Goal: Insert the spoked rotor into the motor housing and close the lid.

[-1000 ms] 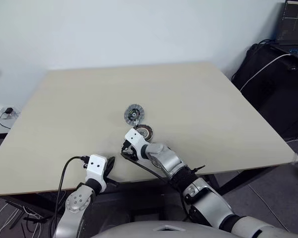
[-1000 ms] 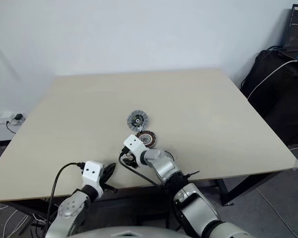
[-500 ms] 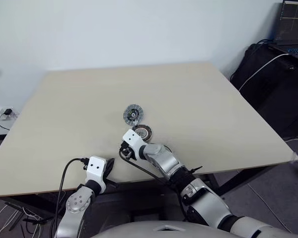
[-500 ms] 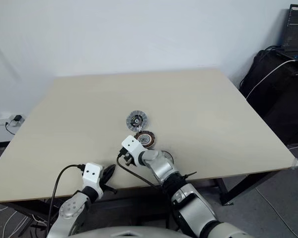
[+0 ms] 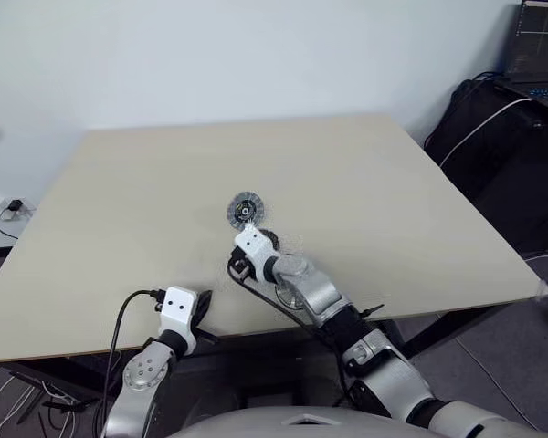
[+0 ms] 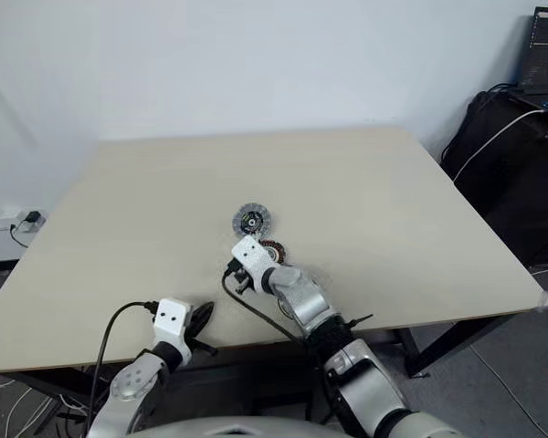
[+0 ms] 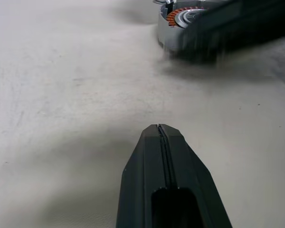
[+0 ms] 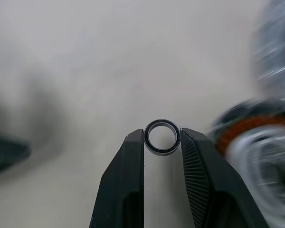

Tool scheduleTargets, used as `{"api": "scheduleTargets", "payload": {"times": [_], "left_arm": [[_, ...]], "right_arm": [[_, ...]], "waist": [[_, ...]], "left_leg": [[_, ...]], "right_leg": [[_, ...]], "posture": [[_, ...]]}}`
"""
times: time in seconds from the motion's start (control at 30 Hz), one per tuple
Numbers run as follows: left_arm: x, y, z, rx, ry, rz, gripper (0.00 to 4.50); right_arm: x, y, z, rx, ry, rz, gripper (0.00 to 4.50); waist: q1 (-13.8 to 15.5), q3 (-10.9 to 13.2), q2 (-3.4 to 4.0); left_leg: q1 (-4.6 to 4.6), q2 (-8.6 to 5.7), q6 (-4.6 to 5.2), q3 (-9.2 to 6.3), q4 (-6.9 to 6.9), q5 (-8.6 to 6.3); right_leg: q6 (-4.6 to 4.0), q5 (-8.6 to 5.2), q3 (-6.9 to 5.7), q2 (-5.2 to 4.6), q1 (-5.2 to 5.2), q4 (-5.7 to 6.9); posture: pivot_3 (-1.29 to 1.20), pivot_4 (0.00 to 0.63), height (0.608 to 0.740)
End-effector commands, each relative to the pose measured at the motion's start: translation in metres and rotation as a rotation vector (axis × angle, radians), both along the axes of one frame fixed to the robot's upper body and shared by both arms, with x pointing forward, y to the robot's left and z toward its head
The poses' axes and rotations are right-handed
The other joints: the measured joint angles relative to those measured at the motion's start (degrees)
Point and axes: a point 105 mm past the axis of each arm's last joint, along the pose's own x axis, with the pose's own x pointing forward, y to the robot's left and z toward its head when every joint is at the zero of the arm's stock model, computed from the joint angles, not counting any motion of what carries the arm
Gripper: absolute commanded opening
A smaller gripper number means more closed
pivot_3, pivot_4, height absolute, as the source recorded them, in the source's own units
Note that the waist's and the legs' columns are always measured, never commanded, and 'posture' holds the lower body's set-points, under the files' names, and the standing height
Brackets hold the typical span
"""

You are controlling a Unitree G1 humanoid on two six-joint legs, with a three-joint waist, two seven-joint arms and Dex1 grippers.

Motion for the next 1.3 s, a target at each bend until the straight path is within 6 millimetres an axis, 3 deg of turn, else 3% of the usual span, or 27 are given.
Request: {"api": "scheduleTargets", "payload": {"times": [0.03,0.2,0.4,0.7,1.1,1.3], "left_arm": [[0.007,-0.006,0.016,-0.015,-0.055,-0.015,0.0],[0.009,-0.011,0.02,-0.02,-0.063,-0.04,0.0],[0.014,-0.017,0.025,-0.017,-0.081,-0.066,0.0],[0.019,-0.024,0.032,-0.003,-0.117,-0.098,0.0],[0.027,-0.039,0.035,-0.019,-0.146,-0.135,0.0],[0.03,-0.049,0.028,-0.034,-0.139,-0.16,0.0]], "right_arm": [[0.014,-0.01,0.03,0.046,-0.083,-0.052,0.77],[0.03,-0.028,0.032,0.012,-0.095,-0.13,0.77],[0.039,-0.033,0.021,-0.008,-0.058,-0.179,0.77],[0.039,-0.03,-0.002,-0.034,0.015,-0.189,0.77],[0.038,-0.033,-0.007,-0.046,0.029,-0.184,0.77],[0.039,-0.037,-0.007,-0.055,0.024,-0.186,2.75]], "waist": [[0.0,0.0,0.0],[0.0,0.0,0.0],[-0.1,0.0,0.0],[-0.1,0.0,0.01],[-0.1,0.0,0.02],[-0.2,-0.1,0.08]], "left_leg": [[0.0,0.0,0.0,0.0,0.0,0.0],[0.0,0.0,0.0,0.0,0.01,0.0],[0.0,0.01,-0.01,0.0,-0.02,0.01],[-0.01,0.0,-0.01,0.0,-0.04,0.01],[0.01,0.0,-0.01,0.0,-0.03,0.02],[0.02,0.0,-0.01,0.0,-0.03,0.02]], "right_leg": [[0.02,-0.01,-0.01,0.0,0.0,0.0],[0.03,-0.02,-0.02,-0.01,0.02,-0.01],[-0.03,0.01,-0.01,0.0,0.0,0.0],[-0.06,0.01,0.01,-0.01,0.0,-0.01],[-0.06,0.02,0.02,0.0,0.02,0.0],[-0.06,0.02,0.03,0.0,0.03,0.0]], "posture": [[0.0,0.0,0.74],[0.0,0.0,0.74],[0.0,0.0,0.74],[0.0,0.0,0.74],[0.0,0.0,0.74],[0.0,0.0,0.74]]}}
